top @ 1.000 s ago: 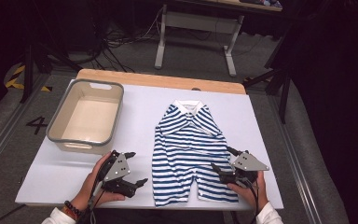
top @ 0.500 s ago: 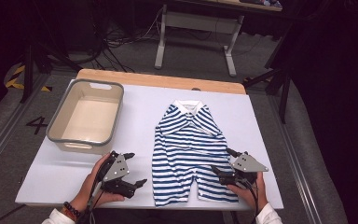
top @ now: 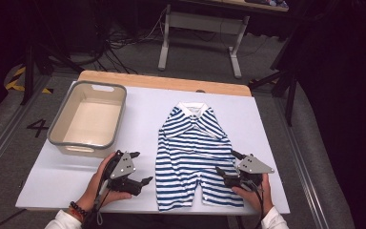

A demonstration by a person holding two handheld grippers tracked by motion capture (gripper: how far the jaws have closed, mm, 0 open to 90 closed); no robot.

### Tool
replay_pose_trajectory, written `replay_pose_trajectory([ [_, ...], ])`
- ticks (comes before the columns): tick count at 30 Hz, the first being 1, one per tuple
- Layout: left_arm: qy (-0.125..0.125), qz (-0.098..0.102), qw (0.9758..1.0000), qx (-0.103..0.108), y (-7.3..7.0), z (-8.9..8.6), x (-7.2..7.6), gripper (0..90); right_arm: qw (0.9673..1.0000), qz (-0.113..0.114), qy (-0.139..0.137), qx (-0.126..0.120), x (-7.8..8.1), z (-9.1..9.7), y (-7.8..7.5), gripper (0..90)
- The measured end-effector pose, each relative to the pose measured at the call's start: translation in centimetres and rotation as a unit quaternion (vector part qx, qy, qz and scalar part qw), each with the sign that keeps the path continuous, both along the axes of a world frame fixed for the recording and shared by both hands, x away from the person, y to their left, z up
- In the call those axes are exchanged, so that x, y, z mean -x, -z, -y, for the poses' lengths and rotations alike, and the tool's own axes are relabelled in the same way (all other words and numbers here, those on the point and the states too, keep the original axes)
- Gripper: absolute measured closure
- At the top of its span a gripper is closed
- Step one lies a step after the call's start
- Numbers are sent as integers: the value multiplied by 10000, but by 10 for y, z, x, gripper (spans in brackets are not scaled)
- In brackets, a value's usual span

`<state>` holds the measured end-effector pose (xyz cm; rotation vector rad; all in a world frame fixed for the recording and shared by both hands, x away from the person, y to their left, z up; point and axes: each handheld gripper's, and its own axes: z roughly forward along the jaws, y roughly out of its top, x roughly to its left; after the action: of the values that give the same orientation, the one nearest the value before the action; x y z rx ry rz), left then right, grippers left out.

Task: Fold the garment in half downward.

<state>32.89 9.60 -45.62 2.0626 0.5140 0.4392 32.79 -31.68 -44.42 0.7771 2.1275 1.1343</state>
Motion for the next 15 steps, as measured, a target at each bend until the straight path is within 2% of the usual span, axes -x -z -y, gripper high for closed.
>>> replay_pose_trajectory([
  [2,-81,-71,9999,15,-2,4,-7,106,10000,-3,47,-45,-4,0,-2,189],
  [6,-223,-44,9997,88,-11,19,-26,110,9999,-7,122,-92,-13,0,-7,205],
  [7,-223,-44,9997,88,-11,19,-26,113,9998,-14,116,-161,-16,1,-9,213],
  [9,-225,-33,9997,122,-15,29,-38,129,9997,-48,111,-222,-19,2,-10,217],
  [11,-253,-100,9994,224,-19,42,-58,146,9995,-59,298,-104,-34,2,-16,235],
  [12,-253,-100,9994,224,-19,42,-58,154,9994,-80,305,-159,-41,3,-18,244],
  [13,-388,-147,9989,214,-22,49,-73,164,9990,-83,365,-242,-48,4,-20,262],
  [14,-388,-147,9989,214,-22,49,-73,176,9990,-83,365,-242,-48,4,-20,262],
  [15,-432,-242,9984,269,-23,53,-86,203,9984,-257,446,-224,-65,3,-23,264],
])
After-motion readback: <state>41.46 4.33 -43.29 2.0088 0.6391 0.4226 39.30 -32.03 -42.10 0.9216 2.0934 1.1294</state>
